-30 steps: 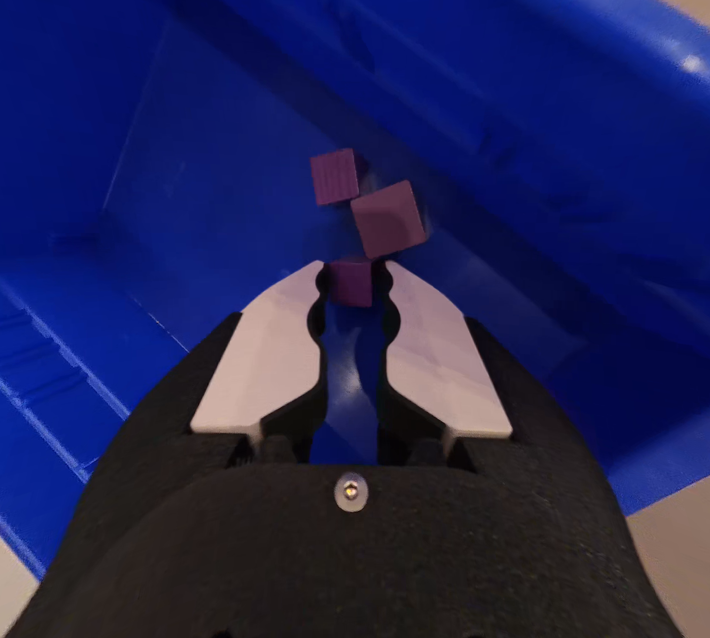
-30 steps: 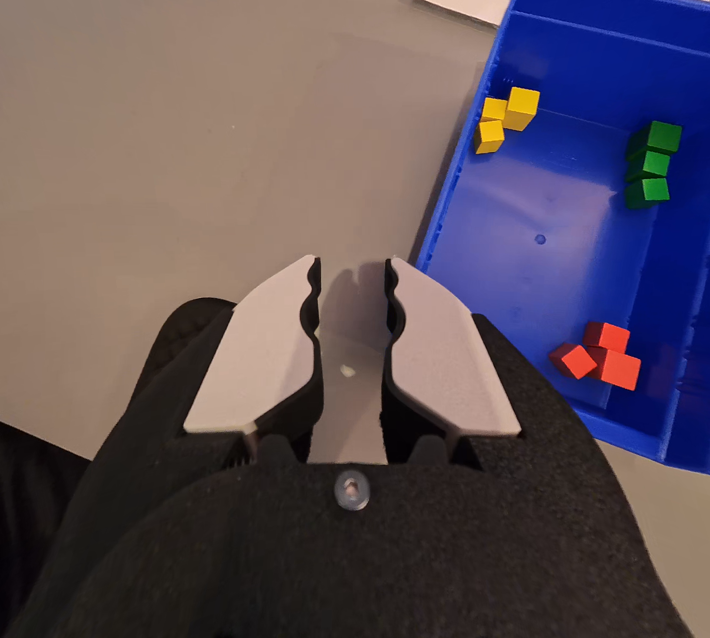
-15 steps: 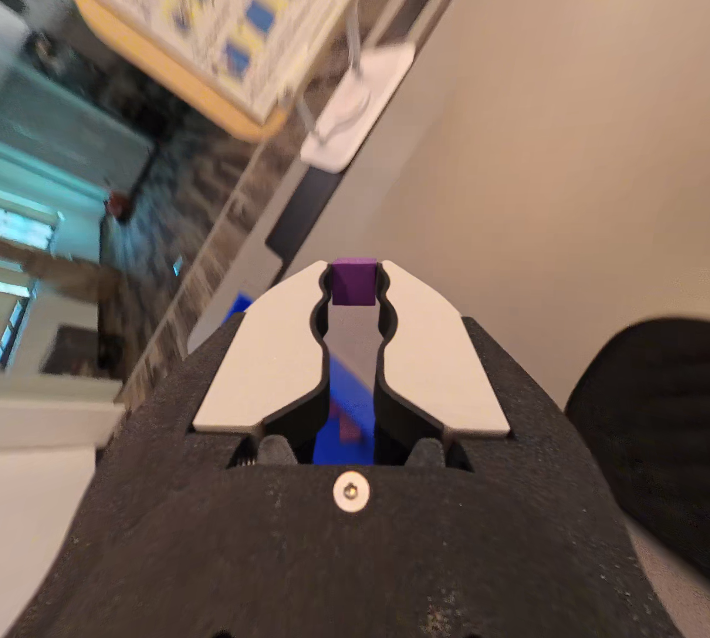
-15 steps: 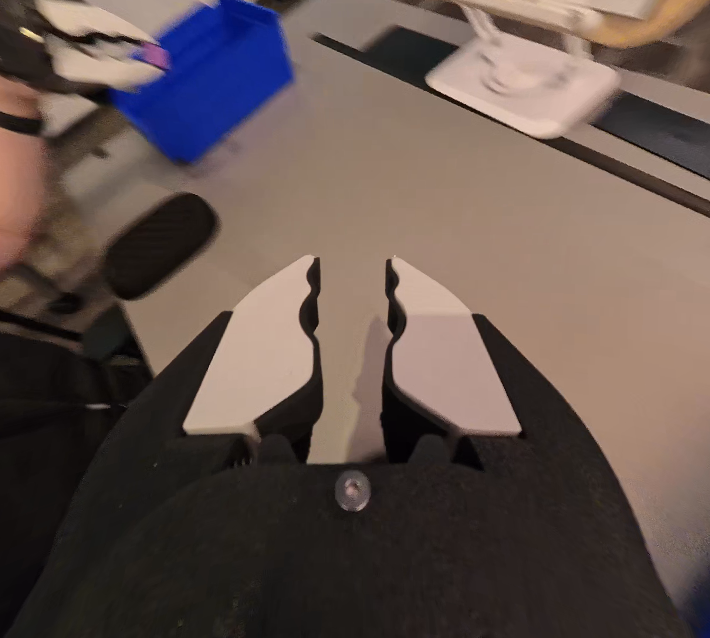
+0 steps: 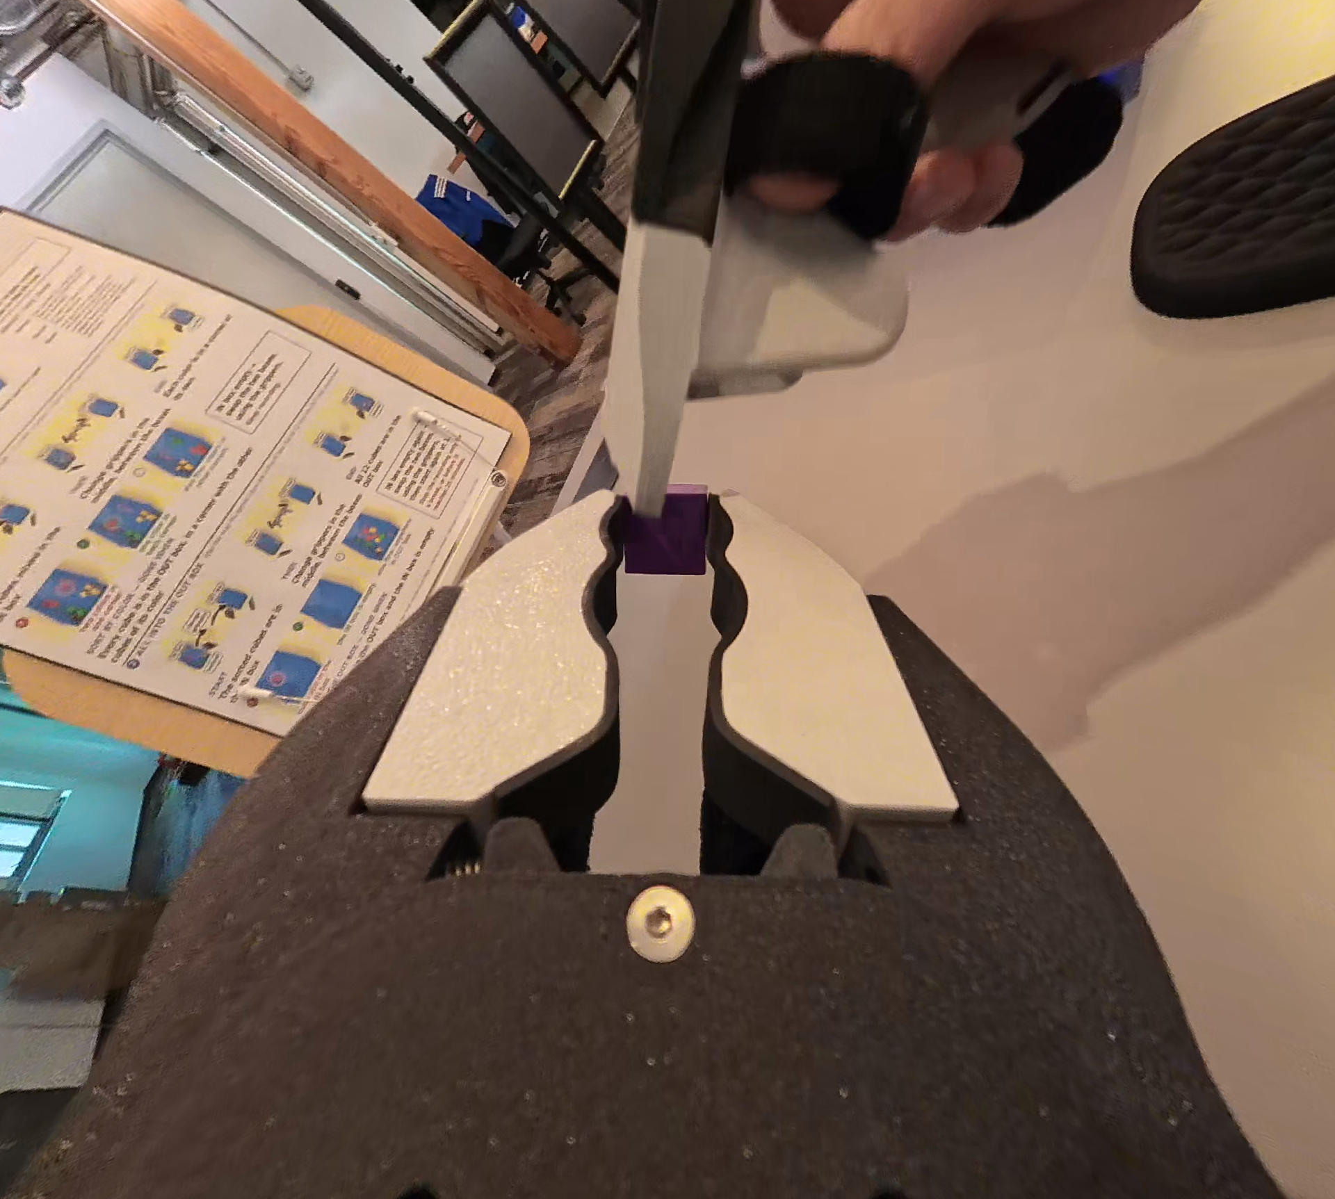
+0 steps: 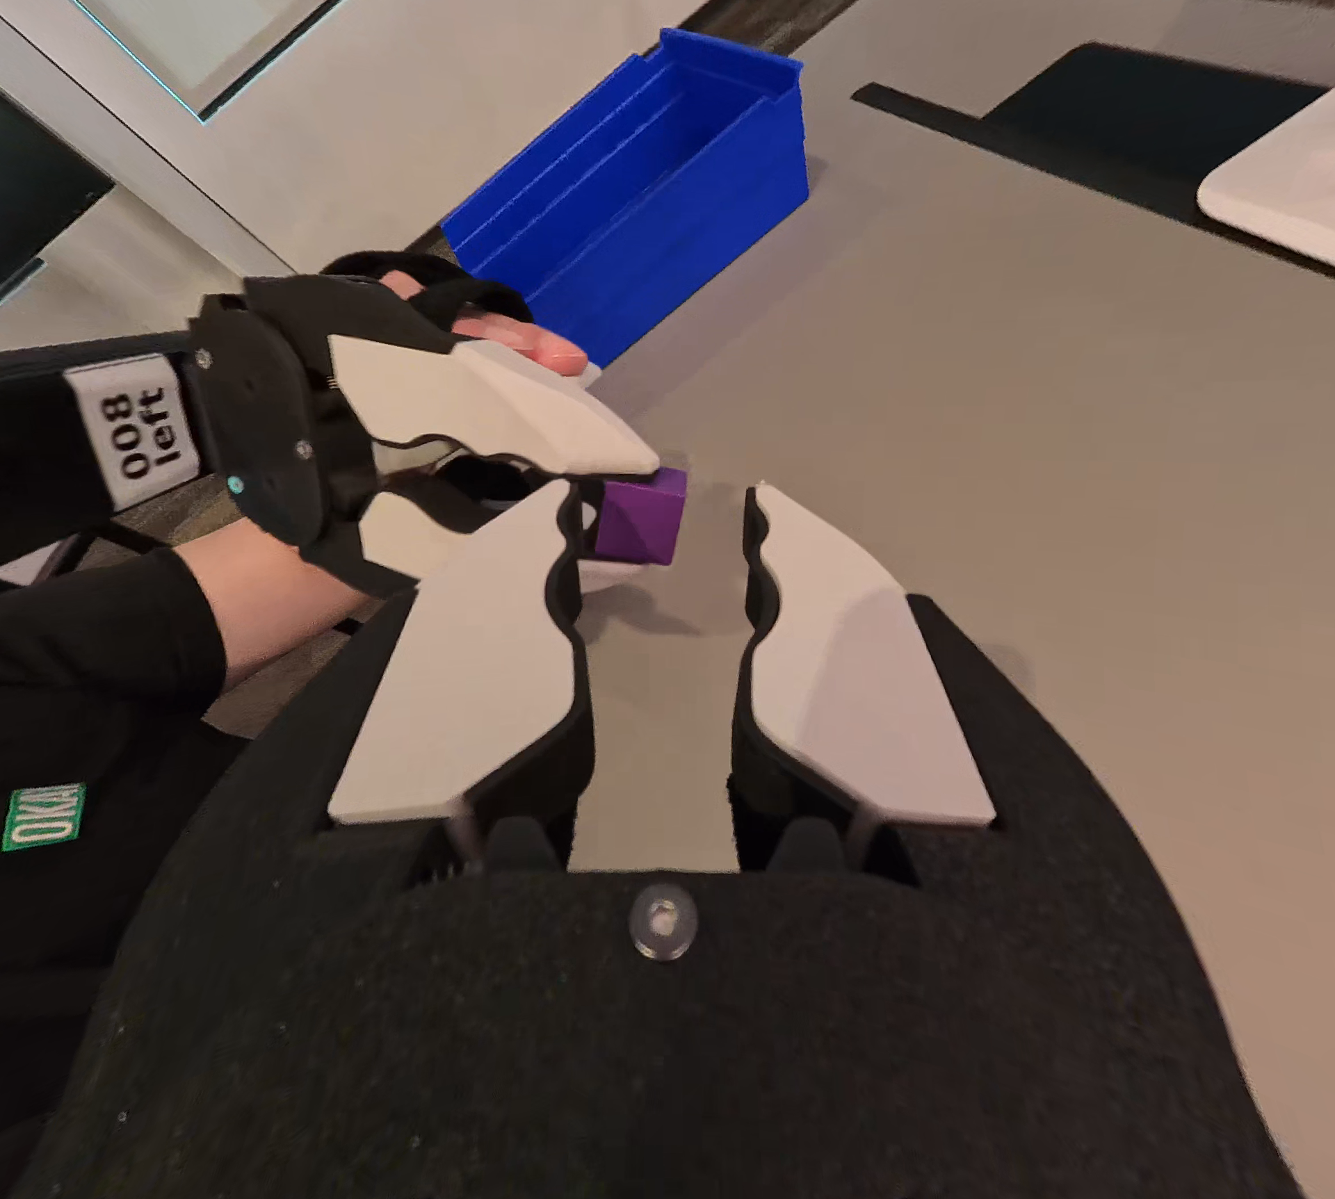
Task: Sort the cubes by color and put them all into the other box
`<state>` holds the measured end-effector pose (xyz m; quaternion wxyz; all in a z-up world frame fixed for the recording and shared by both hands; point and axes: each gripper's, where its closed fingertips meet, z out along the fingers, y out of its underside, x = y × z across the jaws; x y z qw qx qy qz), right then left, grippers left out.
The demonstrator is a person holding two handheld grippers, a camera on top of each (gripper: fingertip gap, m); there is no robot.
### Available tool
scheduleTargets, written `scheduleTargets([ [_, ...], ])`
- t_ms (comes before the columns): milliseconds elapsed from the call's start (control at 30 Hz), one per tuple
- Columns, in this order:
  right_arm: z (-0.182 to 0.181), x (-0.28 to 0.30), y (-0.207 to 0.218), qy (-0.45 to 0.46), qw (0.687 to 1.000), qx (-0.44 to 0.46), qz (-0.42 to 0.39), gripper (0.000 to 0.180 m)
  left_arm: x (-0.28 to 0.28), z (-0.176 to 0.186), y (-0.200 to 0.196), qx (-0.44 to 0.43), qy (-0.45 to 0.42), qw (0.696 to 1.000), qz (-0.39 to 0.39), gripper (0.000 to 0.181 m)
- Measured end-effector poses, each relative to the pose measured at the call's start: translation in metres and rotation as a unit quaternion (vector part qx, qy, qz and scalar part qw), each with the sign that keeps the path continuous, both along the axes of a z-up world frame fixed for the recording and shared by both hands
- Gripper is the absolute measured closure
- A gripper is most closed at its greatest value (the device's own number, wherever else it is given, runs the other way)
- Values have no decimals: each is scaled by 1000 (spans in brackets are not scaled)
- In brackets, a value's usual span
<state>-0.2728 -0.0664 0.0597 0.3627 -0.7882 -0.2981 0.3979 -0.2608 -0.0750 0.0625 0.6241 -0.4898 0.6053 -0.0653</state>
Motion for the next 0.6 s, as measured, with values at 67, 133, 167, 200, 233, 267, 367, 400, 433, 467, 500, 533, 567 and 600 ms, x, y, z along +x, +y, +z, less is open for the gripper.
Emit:
scheduleTargets([
  [67, -9, -1, 0, 1, 1000, -18, 9, 140, 5, 1, 2, 7, 3, 1000, 2, 160],
  [133, -12, -4, -6, 15, 998, -37, 38, 157, 7, -2, 3, 13, 14, 1000, 6, 160],
  [167, -13, -3, -5, 17, 998, -35, 40, 158, 8, -2, 3, 15, 13, 1000, 6, 160],
  [200, -12, -1, -3, 19, 999, -29, 40, 158, 9, -2, 4, 15, 10, 1000, 7, 160],
  [233, -12, 2, -1, 19, 999, -24, 33, 158, 9, -2, 5, 18, 4, 1000, 10, 160],
  [267, -10, 8, 1, 21, 999, -18, 25, 158, 7, 0, 5, 21, -5, 1000, 15, 160],
  [367, 0, 43, 4, 21, 1000, -2, 2, 158, -6, -7, 9, 12, -13, 999, 38, 155],
  [400, 4, 66, 7, 11, 1000, 11, -18, 158, -14, -13, 11, 5, -9, 999, 48, 155],
  [433, 6, 96, 12, -8, 998, 23, -50, 158, -25, -21, 12, -4, -4, 998, 58, 155],
  [467, 6, 134, 17, -41, 994, 32, -92, 158, -37, -29, 12, -13, 2, 998, 67, 154],
  [500, 3, 179, 22, -79, 987, 34, -138, 158, -50, -37, 12, -23, 8, 997, 76, 153],
  [533, -3, 225, 24, -120, 976, 21, -180, 158, -64, -44, 12, -31, 14, 996, 87, 153],
  [567, -15, 274, 22, -163, 962, -10, -218, 158, -80, -51, 14, -35, 20, 994, 103, 153],
  [600, -30, 322, 17, -205, 943, -54, -255, 158, -95, -57, 15, -38, 26, 992, 119, 154],
])
